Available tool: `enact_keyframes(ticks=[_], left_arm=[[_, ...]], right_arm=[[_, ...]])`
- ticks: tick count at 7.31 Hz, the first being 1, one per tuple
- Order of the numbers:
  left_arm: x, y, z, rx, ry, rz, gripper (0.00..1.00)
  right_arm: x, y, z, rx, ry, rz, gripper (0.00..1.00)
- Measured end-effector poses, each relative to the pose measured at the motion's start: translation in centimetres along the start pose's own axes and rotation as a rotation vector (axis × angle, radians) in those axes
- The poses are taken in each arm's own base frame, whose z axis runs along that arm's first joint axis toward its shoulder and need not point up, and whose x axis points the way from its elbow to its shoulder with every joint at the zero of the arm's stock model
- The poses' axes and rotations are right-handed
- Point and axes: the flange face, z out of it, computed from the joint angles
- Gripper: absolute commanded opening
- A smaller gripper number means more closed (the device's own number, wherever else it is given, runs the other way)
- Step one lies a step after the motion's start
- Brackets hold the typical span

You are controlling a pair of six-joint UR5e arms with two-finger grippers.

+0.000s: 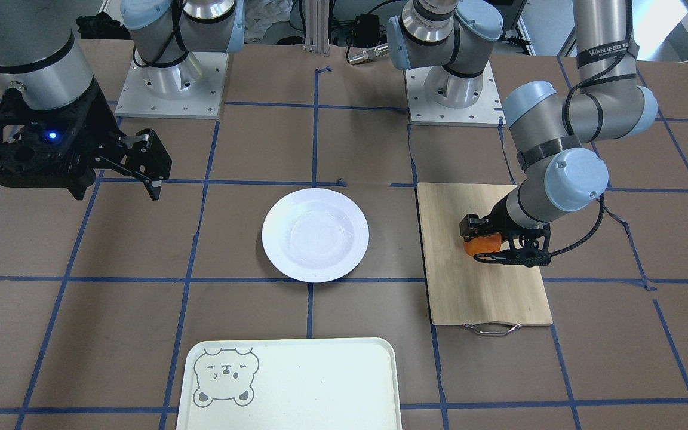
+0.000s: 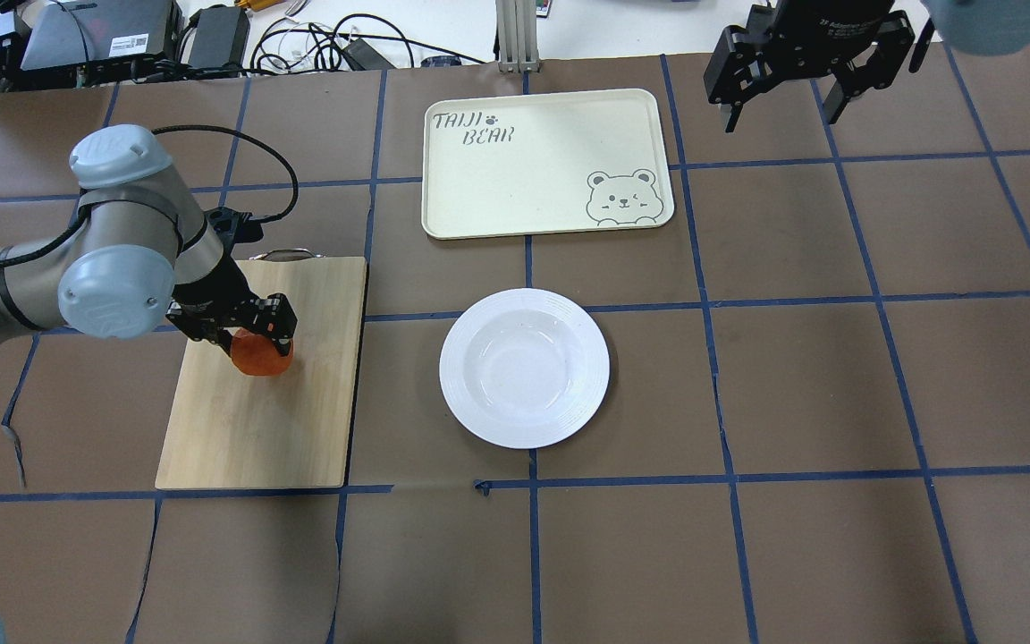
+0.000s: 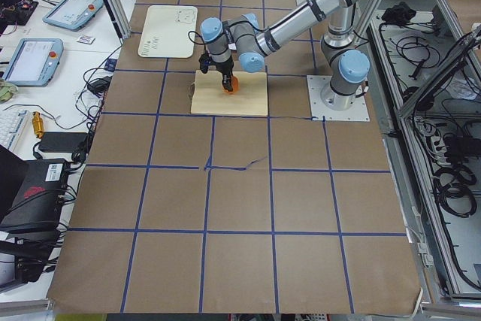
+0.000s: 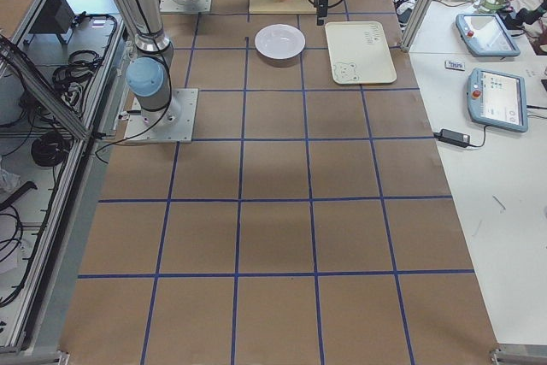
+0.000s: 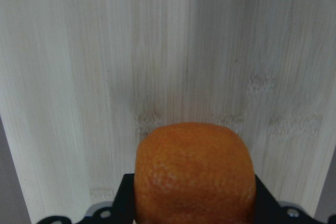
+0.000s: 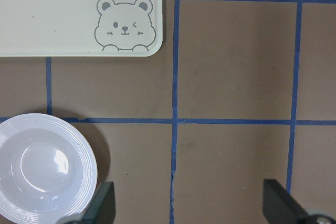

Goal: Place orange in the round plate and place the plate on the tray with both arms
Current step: 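Carry the orange with the left gripper onto the white plate and release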

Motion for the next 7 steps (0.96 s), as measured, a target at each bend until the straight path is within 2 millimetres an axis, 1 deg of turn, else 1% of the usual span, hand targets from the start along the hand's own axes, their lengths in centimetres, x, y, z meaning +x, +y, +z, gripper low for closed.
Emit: enact_keyframes(ticks=[1, 2, 3, 5, 6, 7], left_arm=[[2.8, -0.5, -2.0, 0.018, 0.024, 0.007, 0.00], [6.6, -0.8, -3.4, 0.033, 0.036, -0.008, 0.00], [10.8, -0.6, -3.9, 0.042, 0.048, -0.029, 0.00], [18.9, 1.0, -3.4, 0.036, 0.055, -0.011, 0.00], [22.7, 2.2, -2.5, 0.020, 0.065, 0.009, 0.00], [26.0, 3.0, -0.9, -0.001, 0.088, 0.025, 0.04]], right_arm=[[0.0, 0.0, 0.0, 0.000, 0.000, 0.000, 1.00], [0.0, 0.0, 0.0, -0.001, 0.000, 0.000, 1.00], [0.0, 0.0, 0.0, 0.000, 0.000, 0.000, 1.00], [0.1, 0.0, 0.0, -0.001, 0.000, 0.000, 1.00], [0.0, 0.0, 0.0, -0.001, 0.000, -0.001, 1.00], [0.0, 0.0, 0.0, -0.001, 0.000, 0.000, 1.00]])
